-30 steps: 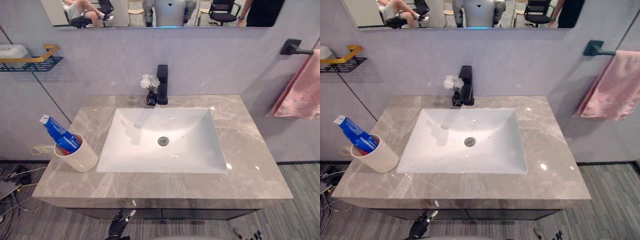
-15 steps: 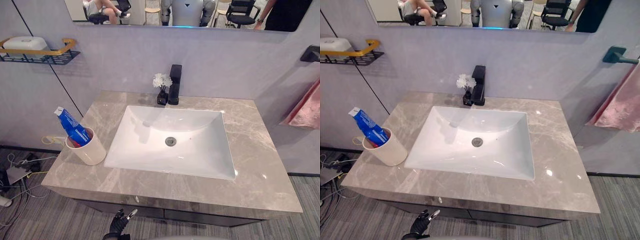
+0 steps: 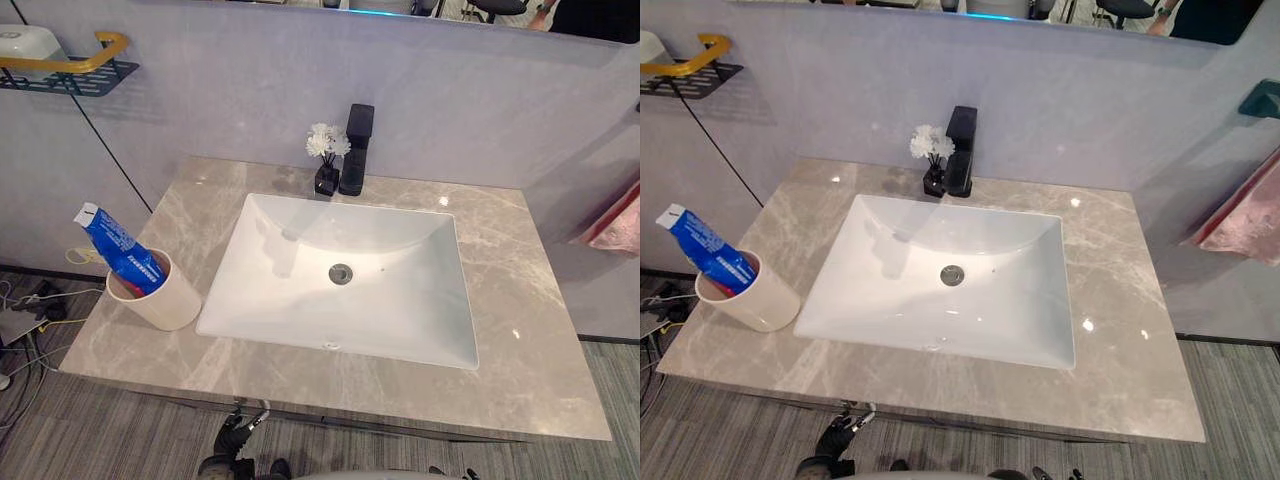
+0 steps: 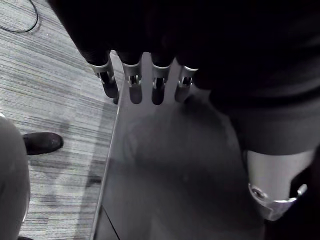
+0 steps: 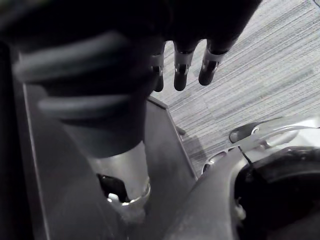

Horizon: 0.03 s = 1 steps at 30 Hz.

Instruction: Organize washtable

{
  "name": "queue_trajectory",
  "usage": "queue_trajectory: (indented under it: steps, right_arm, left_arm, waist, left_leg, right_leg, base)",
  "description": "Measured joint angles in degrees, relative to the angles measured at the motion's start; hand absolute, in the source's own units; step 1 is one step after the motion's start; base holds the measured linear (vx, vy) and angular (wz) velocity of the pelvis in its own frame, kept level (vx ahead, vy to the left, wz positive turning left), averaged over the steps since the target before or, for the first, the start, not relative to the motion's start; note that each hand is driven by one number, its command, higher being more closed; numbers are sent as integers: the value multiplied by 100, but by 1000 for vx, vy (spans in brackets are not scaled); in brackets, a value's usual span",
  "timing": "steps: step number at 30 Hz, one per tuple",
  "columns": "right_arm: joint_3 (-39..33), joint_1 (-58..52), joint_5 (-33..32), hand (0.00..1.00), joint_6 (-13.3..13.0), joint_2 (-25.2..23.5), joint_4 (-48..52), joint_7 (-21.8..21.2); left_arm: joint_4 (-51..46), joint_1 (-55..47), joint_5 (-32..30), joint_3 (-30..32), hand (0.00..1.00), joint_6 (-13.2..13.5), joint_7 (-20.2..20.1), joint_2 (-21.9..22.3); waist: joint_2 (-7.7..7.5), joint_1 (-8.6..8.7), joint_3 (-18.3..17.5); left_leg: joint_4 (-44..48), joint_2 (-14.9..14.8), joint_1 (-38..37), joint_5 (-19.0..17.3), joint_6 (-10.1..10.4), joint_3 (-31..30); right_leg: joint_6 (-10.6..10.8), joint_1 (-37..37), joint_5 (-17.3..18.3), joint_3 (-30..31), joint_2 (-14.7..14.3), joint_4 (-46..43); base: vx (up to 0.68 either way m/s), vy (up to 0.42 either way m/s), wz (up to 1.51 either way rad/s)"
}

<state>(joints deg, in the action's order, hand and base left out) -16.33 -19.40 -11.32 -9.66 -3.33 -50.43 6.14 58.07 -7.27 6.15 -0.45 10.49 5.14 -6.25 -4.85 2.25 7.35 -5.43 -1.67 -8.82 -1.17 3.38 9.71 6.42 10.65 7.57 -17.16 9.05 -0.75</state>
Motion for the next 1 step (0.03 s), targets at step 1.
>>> queue_trajectory:
  steps: [1]
  right_arm:
    - [68, 5, 23, 0, -1, 7, 0, 5]
  left_arm:
    - [0, 3, 0, 0, 0, 0, 2, -9]
  waist:
    - [-12, 0, 9]
  left_leg:
    - [0, 0, -2, 0, 0, 1]
  right_leg:
    - [0, -3, -8, -1, 7, 0]
  base:
    - [0, 0, 0]
